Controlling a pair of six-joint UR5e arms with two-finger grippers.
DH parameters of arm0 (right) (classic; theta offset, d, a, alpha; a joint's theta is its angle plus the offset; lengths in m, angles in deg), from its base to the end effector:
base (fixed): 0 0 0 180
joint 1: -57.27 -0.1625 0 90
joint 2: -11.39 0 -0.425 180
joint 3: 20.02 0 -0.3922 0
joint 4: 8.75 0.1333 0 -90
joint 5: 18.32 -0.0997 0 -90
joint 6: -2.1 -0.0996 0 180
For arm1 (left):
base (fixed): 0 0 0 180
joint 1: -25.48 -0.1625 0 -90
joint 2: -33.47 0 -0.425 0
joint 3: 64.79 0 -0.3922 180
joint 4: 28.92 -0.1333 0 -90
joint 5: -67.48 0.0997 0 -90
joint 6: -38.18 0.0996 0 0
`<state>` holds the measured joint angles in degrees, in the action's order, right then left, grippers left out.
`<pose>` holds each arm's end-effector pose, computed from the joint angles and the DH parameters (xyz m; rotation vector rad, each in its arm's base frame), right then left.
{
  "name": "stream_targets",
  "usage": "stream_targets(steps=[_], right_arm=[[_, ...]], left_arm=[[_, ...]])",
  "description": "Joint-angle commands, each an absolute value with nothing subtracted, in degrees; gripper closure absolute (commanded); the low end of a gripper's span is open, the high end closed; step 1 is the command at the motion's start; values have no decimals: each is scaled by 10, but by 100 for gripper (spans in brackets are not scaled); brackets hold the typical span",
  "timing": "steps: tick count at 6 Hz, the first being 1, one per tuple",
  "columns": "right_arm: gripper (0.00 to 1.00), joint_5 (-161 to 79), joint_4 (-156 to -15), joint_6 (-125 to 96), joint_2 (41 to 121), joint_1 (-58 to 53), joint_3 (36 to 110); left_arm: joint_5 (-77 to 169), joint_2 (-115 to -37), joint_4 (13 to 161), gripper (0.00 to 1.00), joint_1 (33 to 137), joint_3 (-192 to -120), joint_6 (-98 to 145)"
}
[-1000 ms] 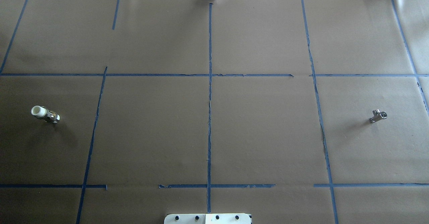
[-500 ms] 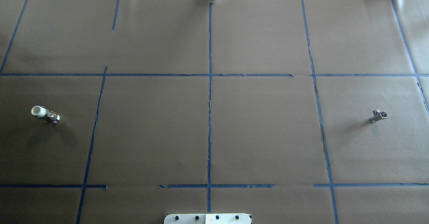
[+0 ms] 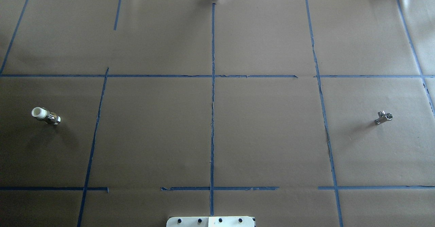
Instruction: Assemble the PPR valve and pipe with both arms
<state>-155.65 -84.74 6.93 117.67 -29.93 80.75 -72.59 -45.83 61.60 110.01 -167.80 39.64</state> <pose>0.0414 -0.3823 0.6601 0.1546 -0.8231 -0.1866 -0.0170 -0.4192 0.6232 0.0156 0.8755 0.1347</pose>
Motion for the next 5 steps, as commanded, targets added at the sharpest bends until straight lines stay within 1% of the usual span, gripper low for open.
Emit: stream_targets(steps=[1, 2, 3, 5], right_arm=[[0, -1569, -845, 69, 1180, -299, 806], [0, -1574, -845, 64, 1180, -299, 806], [0, -1574, -845, 64, 1180, -299, 806], [0, -1574, -845, 64, 1180, -299, 806]], left_arm=[[-724, -463, 717, 0, 1034, -1695, 277], [-723, -465, 781, 0, 986, -1698, 152], [-717, -465, 829, 0, 945, -1704, 81], [-706, -482, 835, 0, 921, -1709, 69]])
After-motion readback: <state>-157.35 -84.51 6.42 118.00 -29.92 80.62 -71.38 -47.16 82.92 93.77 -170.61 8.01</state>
